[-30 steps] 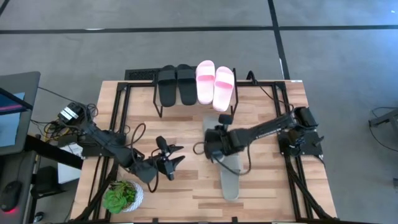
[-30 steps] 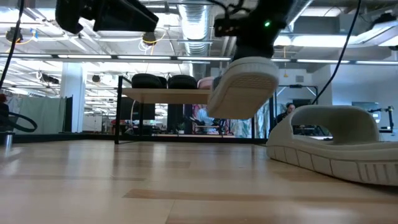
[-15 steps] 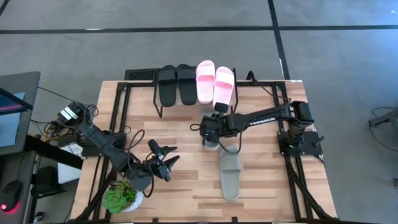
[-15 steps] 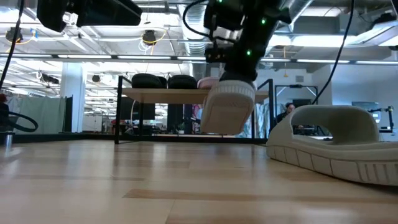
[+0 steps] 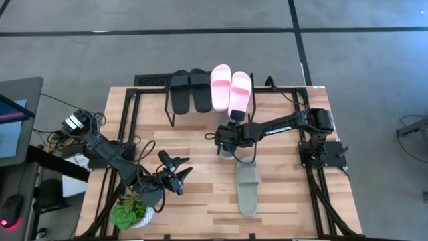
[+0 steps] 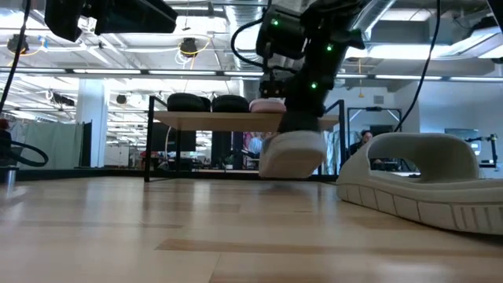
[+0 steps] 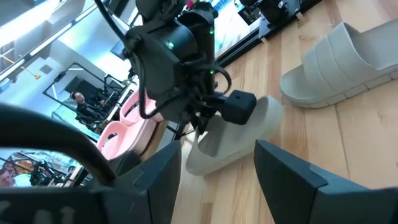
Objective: Pick and place slides into the shelf
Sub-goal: Put the right gray slide under the shelf
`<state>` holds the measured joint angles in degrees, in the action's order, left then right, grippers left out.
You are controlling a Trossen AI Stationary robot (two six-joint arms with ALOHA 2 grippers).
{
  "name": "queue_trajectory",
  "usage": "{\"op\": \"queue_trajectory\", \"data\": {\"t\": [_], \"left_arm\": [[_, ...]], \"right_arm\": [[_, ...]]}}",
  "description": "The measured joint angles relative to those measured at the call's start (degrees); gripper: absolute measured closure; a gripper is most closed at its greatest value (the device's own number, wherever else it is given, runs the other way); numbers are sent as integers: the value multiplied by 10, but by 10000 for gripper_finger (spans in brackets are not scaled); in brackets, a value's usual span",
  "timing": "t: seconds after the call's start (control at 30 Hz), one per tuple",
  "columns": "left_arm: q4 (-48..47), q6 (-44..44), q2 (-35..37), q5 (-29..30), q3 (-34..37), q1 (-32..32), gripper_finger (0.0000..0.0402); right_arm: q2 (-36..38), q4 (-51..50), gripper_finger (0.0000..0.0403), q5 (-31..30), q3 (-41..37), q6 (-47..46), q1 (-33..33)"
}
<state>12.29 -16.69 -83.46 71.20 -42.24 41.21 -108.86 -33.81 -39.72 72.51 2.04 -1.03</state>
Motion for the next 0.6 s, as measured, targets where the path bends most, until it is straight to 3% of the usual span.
{"op": "queue_trajectory", "data": {"t": [0.17,0.6], "left_arm": [[-1,3,0,0,0,0,210],[-4,9,0,0,0,0,210]], "right_arm": [[-11,8,400,-4,1,-3,0],[-9,11,348,7,1,-14,6]]}}
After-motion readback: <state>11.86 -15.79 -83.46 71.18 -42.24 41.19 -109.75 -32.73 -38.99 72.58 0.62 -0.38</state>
